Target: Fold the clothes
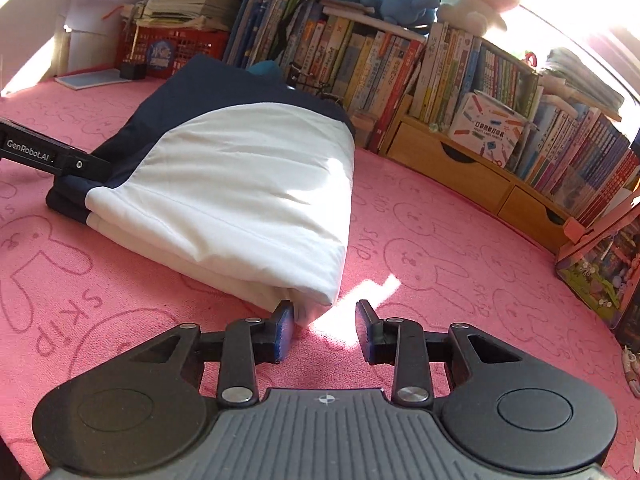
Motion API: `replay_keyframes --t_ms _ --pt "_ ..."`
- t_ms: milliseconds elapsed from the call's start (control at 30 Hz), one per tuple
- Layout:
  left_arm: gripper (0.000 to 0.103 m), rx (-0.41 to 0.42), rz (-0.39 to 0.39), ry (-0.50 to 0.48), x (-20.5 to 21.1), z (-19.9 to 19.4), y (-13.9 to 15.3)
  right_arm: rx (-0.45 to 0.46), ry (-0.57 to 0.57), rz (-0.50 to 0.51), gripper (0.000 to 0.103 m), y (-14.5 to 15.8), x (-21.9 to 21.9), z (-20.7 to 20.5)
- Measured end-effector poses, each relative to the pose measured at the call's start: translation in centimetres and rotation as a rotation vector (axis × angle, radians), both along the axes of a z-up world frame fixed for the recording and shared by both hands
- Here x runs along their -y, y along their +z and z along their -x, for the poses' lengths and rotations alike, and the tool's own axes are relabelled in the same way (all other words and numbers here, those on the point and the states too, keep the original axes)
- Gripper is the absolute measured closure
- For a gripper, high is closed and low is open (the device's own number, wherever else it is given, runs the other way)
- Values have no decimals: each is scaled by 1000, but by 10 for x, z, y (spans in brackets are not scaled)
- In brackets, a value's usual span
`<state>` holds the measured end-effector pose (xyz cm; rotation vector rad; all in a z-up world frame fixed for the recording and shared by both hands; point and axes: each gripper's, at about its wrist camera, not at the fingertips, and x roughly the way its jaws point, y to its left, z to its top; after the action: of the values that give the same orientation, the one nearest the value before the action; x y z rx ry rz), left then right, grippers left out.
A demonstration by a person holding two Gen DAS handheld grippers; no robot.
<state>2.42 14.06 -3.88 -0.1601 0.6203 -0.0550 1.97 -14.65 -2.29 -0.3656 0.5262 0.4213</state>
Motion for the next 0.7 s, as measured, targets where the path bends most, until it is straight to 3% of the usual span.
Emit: replay_keyframes --t_ms 67,167,300,400,500,633,700 --pt "53 7 -18 -1 2 1 -1 -53 39 -49 64 5 10 4" --pt "53 14 -34 -1 4 3 -1 -76 43 -219 64 29 21 -7" --pt "53 10 -13 -4 1 6 -1 -67 93 -290 65 36 -20 -53" --pt "53 -5 -6 -17 0 12 1 1 184 -284 65 30 -83 -77" --pt "53 3 -3 -3 -9 20 15 -67 203 -296 65 17 -144 -109" --pt "54 17 -1 18 -22 31 35 -67 221 -230 64 -1 -180 -118" --pt "58 24 0 28 -28 36 45 -64 232 -237 63 -4 -178 -114"
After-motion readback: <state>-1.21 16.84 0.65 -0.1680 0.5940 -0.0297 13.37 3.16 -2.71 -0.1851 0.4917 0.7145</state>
